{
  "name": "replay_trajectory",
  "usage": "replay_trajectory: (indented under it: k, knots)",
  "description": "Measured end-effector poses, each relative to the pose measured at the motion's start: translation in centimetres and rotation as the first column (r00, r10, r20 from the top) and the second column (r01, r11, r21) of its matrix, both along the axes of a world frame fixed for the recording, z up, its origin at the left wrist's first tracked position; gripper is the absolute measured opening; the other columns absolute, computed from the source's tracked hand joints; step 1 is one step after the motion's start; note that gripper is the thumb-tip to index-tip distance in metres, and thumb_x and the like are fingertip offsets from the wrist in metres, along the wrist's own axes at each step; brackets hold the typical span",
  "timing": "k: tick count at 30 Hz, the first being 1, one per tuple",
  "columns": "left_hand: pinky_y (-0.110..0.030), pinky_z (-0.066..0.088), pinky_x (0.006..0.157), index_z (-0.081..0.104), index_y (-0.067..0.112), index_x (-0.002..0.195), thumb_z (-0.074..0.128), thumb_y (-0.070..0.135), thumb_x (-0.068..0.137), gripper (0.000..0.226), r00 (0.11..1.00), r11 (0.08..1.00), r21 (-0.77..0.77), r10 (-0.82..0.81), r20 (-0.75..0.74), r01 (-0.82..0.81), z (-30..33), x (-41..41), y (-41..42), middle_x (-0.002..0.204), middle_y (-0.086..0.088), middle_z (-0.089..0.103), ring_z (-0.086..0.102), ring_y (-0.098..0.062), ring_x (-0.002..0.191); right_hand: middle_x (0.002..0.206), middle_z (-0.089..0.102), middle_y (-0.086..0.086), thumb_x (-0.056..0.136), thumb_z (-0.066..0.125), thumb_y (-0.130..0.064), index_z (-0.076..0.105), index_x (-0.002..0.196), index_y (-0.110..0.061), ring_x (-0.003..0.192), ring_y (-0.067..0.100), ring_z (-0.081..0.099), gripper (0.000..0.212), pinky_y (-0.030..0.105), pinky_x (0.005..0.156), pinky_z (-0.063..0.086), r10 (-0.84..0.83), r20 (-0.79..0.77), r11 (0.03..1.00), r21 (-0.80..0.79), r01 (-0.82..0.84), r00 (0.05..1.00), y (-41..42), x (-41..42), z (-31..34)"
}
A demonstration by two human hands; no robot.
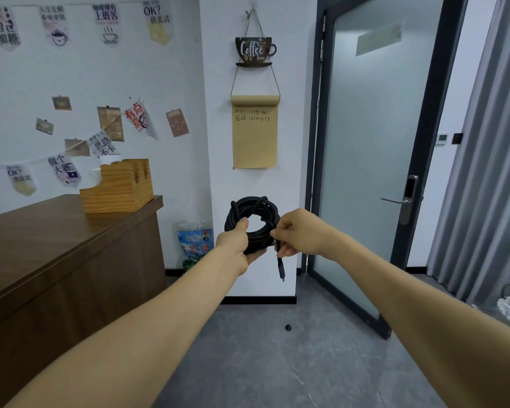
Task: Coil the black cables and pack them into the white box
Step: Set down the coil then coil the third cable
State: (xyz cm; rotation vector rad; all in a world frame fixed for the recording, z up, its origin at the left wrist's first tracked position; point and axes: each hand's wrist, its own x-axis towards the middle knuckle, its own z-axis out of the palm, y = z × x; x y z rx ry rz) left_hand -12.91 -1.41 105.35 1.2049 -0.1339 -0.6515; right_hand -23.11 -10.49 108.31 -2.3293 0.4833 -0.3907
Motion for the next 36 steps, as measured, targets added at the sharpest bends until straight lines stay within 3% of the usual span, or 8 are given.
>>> replay_trajectory:
  k: [2,6,11,17,20,24,29,36]
  knots:
    - [-0.038,0.052,0.068,0.048,0.004,0.126,0.053,0.026,0.096,0.037,1.000,1.000,-0.009,-0.012,-0.008,0.012,0.0,-0.2,0.1,0.106,-0.021,0.062,0.064,-0.028,0.077,0.082,0.070,0.018,0.098,0.045,-0.017,0.054,0.077,-0.005,0.083,0.028,0.071,0.027,0.035,0.080,0.058,0.007,0.011,1.000,0.010,-0.007,1.000,0.1,0.0,-0.1]
    - [-0.037,0.052,0.075,0.049,0.004,0.125,0.053,0.021,0.096,0.034,0.999,0.999,-0.025,-0.035,-0.008,0.035,-0.3,-0.4,0.4,0.111,-0.020,0.060,0.061,-0.028,0.095,0.075,0.067,0.011,0.100,0.038,-0.018,0.044,0.079,-0.009,0.080,0.027,0.072,0.023,0.047,0.086,0.055,-0.016,0.062,0.999,0.038,0.014,0.998,-0.1,0.3,-0.7]
    - [-0.038,0.048,0.084,0.049,0.002,0.126,0.054,0.017,0.095,0.035,0.995,0.993,-0.049,-0.104,0.002,0.104,-0.6,-0.3,1.0,0.103,-0.016,0.061,0.061,-0.025,0.090,0.083,0.068,0.016,0.100,0.038,-0.016,0.044,0.083,-0.007,0.078,0.028,0.071,0.020,0.048,0.085,0.055,-0.038,0.101,0.992,0.122,0.026,0.994,-0.5,-0.1,-1.1]
    - [-0.038,0.050,0.084,0.052,-0.001,0.115,0.058,0.013,0.093,0.027,0.997,0.992,-0.103,-0.073,-0.029,0.070,-1.2,-0.5,1.4,0.106,-0.020,0.060,0.061,-0.025,0.084,0.083,0.065,0.016,0.101,0.037,-0.015,0.049,0.088,-0.002,0.063,0.024,0.069,0.022,0.022,0.055,0.055,-0.005,0.108,0.934,0.356,-0.035,0.994,-0.2,-0.7,-0.4]
    - [-0.039,0.050,0.086,0.054,0.000,0.111,0.059,0.011,0.092,0.022,0.999,0.993,-0.106,-0.046,0.010,0.047,-1.2,-0.5,1.1,0.094,-0.017,0.062,0.061,-0.028,0.090,0.085,0.066,0.023,0.100,0.040,-0.010,0.054,0.090,0.004,0.066,0.025,0.070,0.022,0.019,0.056,0.055,-0.009,0.148,0.868,0.491,-0.065,0.989,-0.3,-0.8,-0.2]
    - [-0.038,0.052,0.081,0.055,0.003,0.100,0.060,0.009,0.091,0.012,0.999,0.993,-0.114,-0.021,0.044,0.026,-1.0,-0.4,0.9,0.086,-0.014,0.063,0.062,-0.024,0.078,0.086,0.068,0.024,0.094,0.049,0.001,0.058,0.088,0.007,0.069,0.025,0.070,0.013,0.020,0.060,0.056,-0.029,0.187,0.800,0.593,-0.090,0.982,-0.2,-0.7,-0.5]
    - [-0.034,0.055,0.073,0.056,-0.001,0.114,0.061,0.009,0.090,0.026,0.998,0.992,-0.126,-0.015,0.055,0.022,-1.1,-0.5,0.6,0.091,-0.016,0.065,0.064,-0.024,0.077,0.090,0.067,0.024,0.090,0.055,0.004,0.057,0.097,0.003,0.070,0.028,0.069,0.007,0.024,0.065,0.059,-0.085,0.206,0.768,0.636,-0.067,0.975,0.0,-0.2,-1.0]
    - [-0.031,0.056,0.066,0.052,0.000,0.122,0.066,0.010,0.087,0.039,0.994,0.996,-0.083,0.020,0.107,-0.011,-2.3,-0.4,1.0,0.115,-0.022,0.064,0.065,-0.031,0.099,0.075,0.064,0.014,0.095,0.048,-0.002,0.059,0.099,0.009,0.056,0.014,0.064,0.016,0.017,0.050,0.050,-0.062,0.117,0.782,0.623,-0.025,0.991,0.3,-0.7,-0.9]
